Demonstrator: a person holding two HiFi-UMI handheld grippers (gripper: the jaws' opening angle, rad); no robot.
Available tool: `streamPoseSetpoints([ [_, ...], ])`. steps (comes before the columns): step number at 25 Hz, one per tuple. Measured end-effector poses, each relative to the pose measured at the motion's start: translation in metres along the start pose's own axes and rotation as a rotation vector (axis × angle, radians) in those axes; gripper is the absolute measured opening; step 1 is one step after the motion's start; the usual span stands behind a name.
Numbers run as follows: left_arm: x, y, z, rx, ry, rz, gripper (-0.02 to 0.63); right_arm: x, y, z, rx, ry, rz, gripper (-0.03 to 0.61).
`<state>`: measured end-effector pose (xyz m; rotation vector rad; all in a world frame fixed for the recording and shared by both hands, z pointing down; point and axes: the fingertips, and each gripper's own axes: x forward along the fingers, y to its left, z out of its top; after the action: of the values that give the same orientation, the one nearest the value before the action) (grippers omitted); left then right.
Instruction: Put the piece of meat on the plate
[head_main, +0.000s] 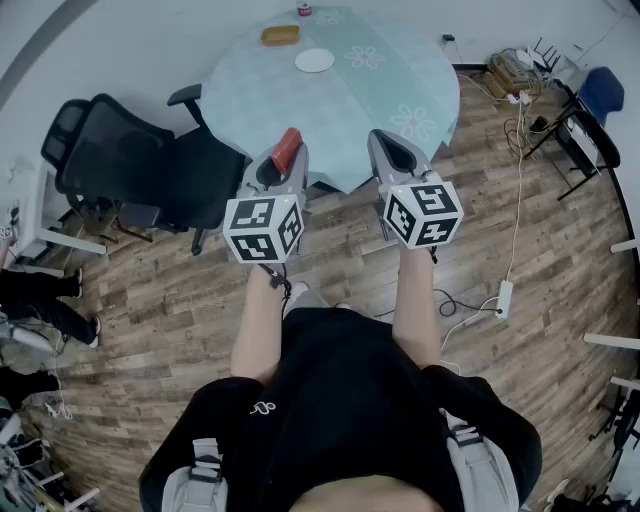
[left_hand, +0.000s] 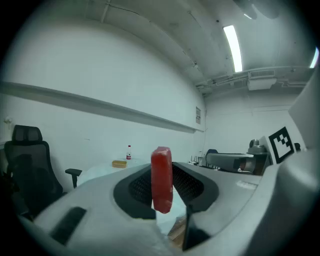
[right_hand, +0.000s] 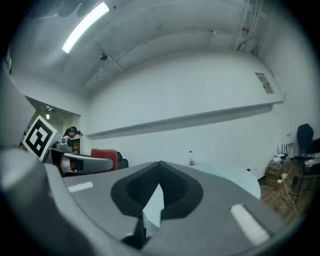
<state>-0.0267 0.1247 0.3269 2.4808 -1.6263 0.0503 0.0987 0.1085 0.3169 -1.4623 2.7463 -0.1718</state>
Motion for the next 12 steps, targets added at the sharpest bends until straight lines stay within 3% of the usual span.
streamPoseSetpoints([
  [8, -0.024, 0.015, 0.001, 0.001, -0.002, 0.009, 0.091, 0.012, 0.037, -0.002, -0.022, -0.003, 0.056, 0.006],
  [12, -0.033, 0.023, 0.004, -0.005, -0.009, 0.022, 0.091, 0.017, 0.041, 0.000, 0.030, -0.021, 0.052, 0.006],
])
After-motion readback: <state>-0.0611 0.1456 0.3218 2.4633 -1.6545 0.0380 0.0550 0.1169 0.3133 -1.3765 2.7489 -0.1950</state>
